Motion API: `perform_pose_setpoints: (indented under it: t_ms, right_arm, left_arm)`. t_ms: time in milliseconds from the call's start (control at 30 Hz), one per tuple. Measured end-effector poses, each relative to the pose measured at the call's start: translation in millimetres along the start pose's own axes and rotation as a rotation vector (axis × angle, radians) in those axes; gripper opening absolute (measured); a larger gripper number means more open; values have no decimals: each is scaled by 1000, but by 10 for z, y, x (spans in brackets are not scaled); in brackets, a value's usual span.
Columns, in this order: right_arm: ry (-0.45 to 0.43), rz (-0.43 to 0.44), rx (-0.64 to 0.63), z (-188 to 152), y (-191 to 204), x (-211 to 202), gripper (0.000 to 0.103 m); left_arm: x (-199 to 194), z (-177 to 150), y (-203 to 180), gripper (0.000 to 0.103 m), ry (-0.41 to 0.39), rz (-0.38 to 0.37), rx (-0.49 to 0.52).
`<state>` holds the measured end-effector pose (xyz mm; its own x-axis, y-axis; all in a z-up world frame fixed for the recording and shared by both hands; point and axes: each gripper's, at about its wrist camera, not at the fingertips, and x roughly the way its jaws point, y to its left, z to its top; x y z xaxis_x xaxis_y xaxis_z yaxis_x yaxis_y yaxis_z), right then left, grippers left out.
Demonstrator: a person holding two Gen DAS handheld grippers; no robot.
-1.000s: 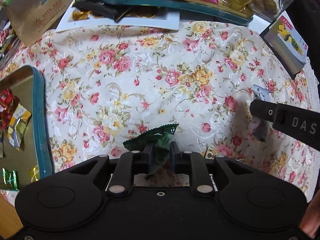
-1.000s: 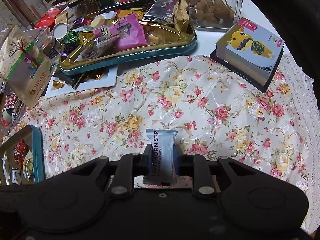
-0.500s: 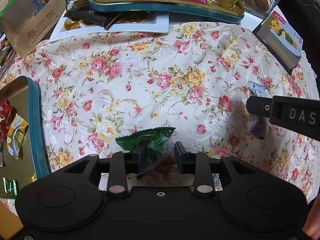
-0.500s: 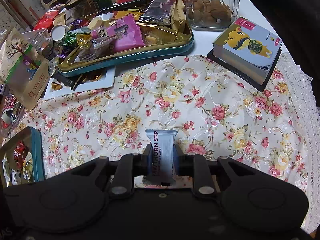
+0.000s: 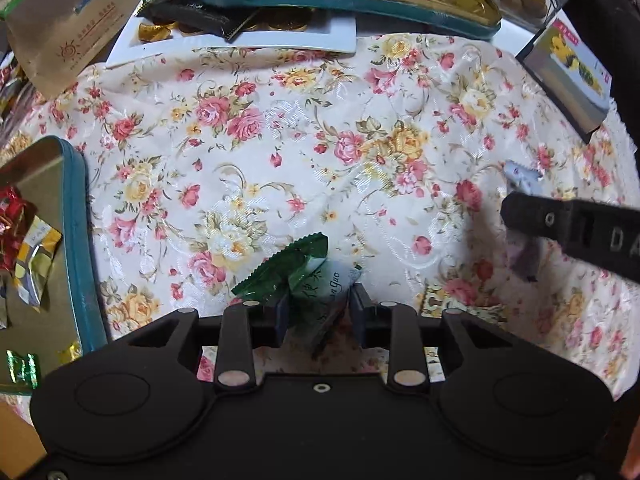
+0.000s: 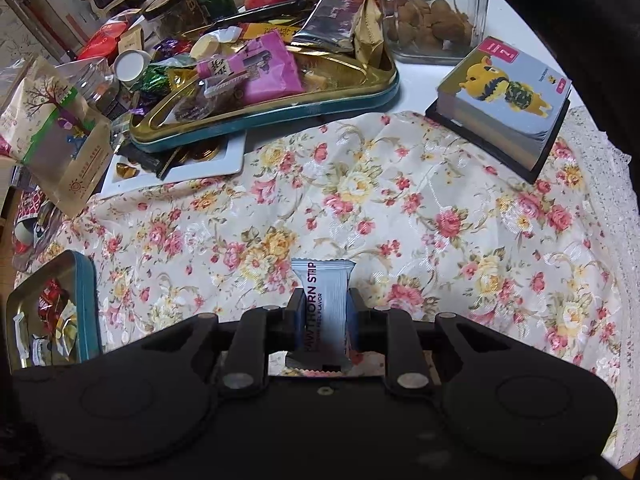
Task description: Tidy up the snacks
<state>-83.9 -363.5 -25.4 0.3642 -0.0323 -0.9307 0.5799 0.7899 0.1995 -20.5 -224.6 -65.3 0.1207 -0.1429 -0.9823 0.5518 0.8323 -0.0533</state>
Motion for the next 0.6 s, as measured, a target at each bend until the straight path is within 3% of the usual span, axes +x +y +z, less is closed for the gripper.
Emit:
perform_pose_setpoints:
  t_ms: [233,467,600]
  right_arm:
    - [66,13,-52,-168,155,92,23]
    - [70,7,-43,-193,146,88,23]
    - [64,-8,-38,-174,132,71,23]
  left_arm:
    - [20,42,33,42,5,-4,-22]
    - [110,33,-29,46,2,51,3]
    - [105,45,-20,44,-2,41,-5]
